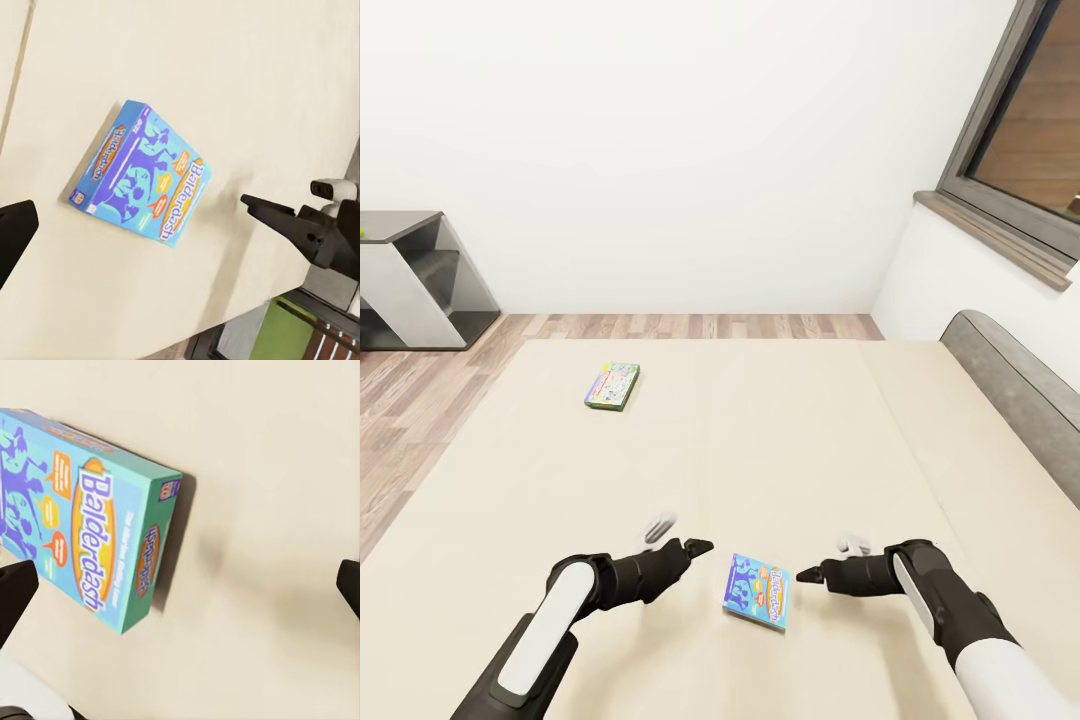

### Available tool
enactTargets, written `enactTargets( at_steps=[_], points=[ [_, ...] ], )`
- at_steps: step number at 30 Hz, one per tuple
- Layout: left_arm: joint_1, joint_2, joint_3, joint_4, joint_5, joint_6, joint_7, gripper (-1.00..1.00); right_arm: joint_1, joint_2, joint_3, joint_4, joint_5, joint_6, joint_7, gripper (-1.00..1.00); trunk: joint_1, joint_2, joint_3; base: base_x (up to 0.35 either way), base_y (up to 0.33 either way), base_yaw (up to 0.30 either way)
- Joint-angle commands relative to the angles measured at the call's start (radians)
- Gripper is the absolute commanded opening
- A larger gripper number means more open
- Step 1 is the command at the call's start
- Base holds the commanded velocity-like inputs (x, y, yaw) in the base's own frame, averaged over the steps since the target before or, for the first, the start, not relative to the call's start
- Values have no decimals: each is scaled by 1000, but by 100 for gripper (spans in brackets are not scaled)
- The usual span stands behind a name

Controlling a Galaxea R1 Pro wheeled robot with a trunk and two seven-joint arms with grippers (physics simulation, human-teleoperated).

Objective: Put all the toys in the child's room - the three board games (two on the bed and one on the table), the two jigsaw puzzles on the table, and the tennis ball on the table - inside the toy box on the table in the child's room.

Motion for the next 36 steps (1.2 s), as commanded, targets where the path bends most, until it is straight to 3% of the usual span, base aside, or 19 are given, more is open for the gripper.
enactTargets(
  at_steps=[1,22,36],
  points=[
    [-1,1,-1,-2,10,0,10,100,0,0,-2,-1,-1,7,2,100,0,0,-1,0,0,0],
    [5,-9,-7,-52,11,0,11,100,-2,10,-5,27,-4,5,-26,100,0,0,-1,0,0,0],
    [6,-3,-59,-55,11,0,10,100,-4,12,-6,51,-9,-46,-77,100,0,0,-1,0,0,0]
  ],
)
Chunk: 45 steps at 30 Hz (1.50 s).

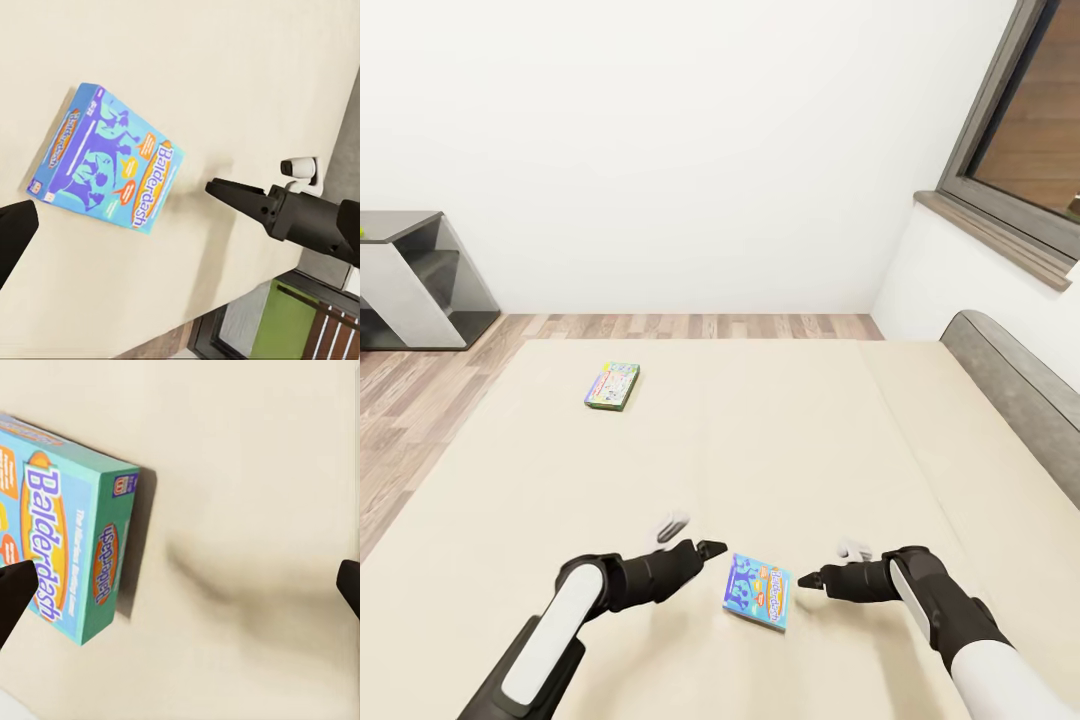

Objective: Put all the toys in the child's room - the three board games (two on the bed and one on the table), the two jigsaw puzzles on the table, and the tennis ball on the table - inside the toy box on the table in the child's room.

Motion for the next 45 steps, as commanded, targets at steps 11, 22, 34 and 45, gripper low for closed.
enactTargets(
  at_steps=[11,22,34,45],
  points=[
    [-1,3,-14,-2,10,0,10,100,-1,0,-2,2,-5,-4,-5,100,0,0,-1,0,6,0],
    [-1,4,-18,-2,9,0,11,100,-1,0,-2,3,-7,-8,-6,100,0,0,-1,0,164,0],
    [0,4,-19,-2,9,0,11,100,-1,0,-2,3,-8,-9,-5,100,0,0,-1,0,262,0],
    [0,4,-19,-1,8,0,11,100,0,0,-2,3,-8,-9,-4,100,0,0,-1,0,189,0]
  ],
)
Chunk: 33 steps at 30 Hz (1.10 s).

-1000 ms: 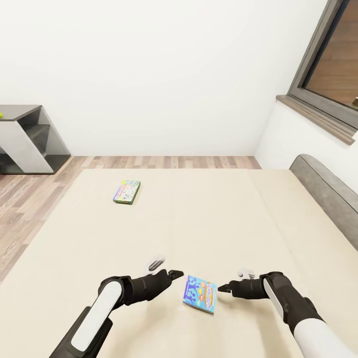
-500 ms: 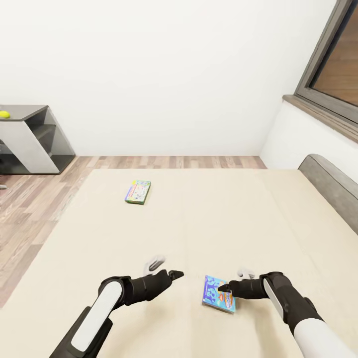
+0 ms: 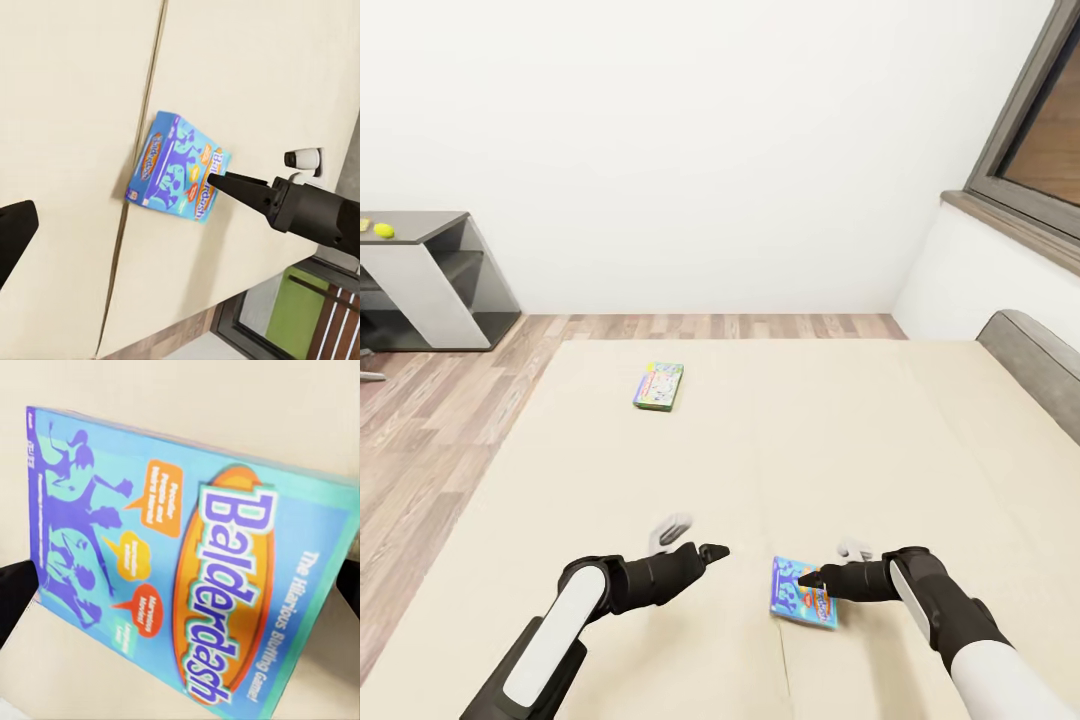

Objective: Put all the toys in the child's room - the three board games (two on the bed and one on the table), the two jigsaw puzzles on the table, and the tennis ball on the table - inside the toy box on the table in the child's room.

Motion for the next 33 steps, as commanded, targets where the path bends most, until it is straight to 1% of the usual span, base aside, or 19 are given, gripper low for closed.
enactTargets(
  at_steps=[1,21,33],
  points=[
    [-1,1,-1,-1,10,0,10,100,0,0,-3,-1,-3,8,1,100,0,0,-1,0,65,0],
    [-1,1,-1,2,9,0,10,100,0,0,-3,-1,-3,8,3,100,0,0,-1,0,20,0],
    [-1,1,-1,4,-8,0,10,100,1,0,-2,-1,-3,8,4,100,0,0,-1,0,10,0]
  ],
)
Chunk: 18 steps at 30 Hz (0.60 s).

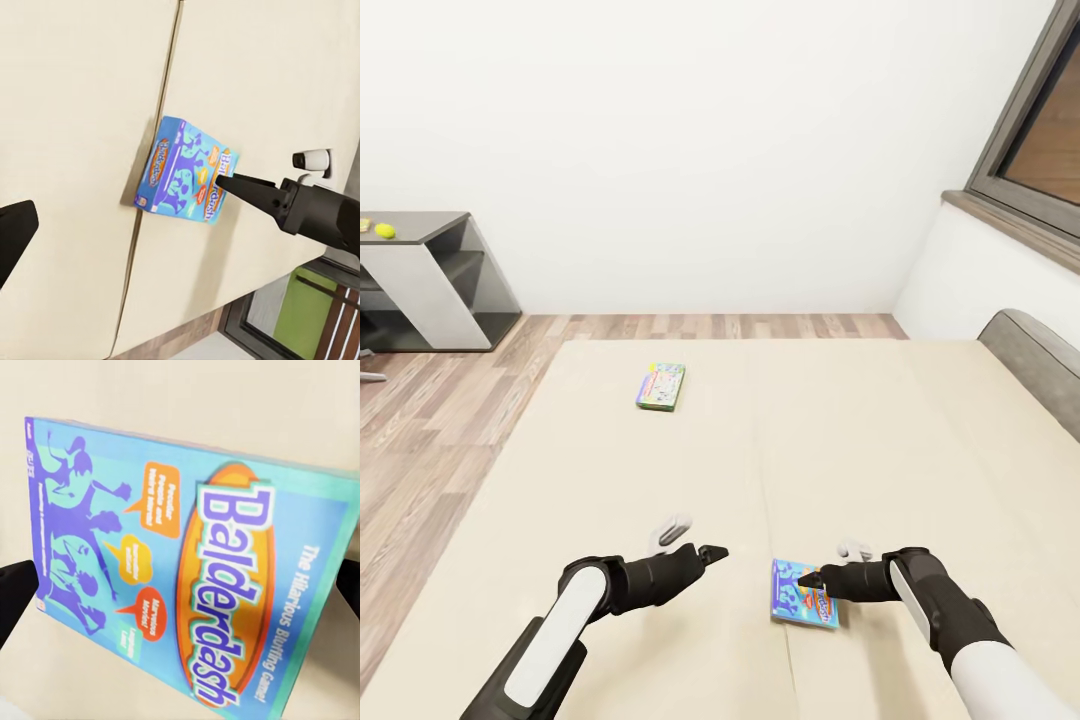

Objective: Put all the toys in the child's room - the three board games (two on the bed and one on the table), the two jigsaw puzzles on the table, and the tennis ball on the table - inside the toy box on the table in the child's room.

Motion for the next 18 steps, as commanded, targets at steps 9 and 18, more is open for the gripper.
enactTargets(
  at_steps=[9,18],
  points=[
    [-1,1,0,2,8,0,10,100,0,0,-2,-1,-3,8,2,100,0,0,-1,0,144,0],
    [-1,1,3,4,7,0,10,100,0,0,-1,-1,-3,8,2,100,0,0,-1,0,251,0]
  ],
)
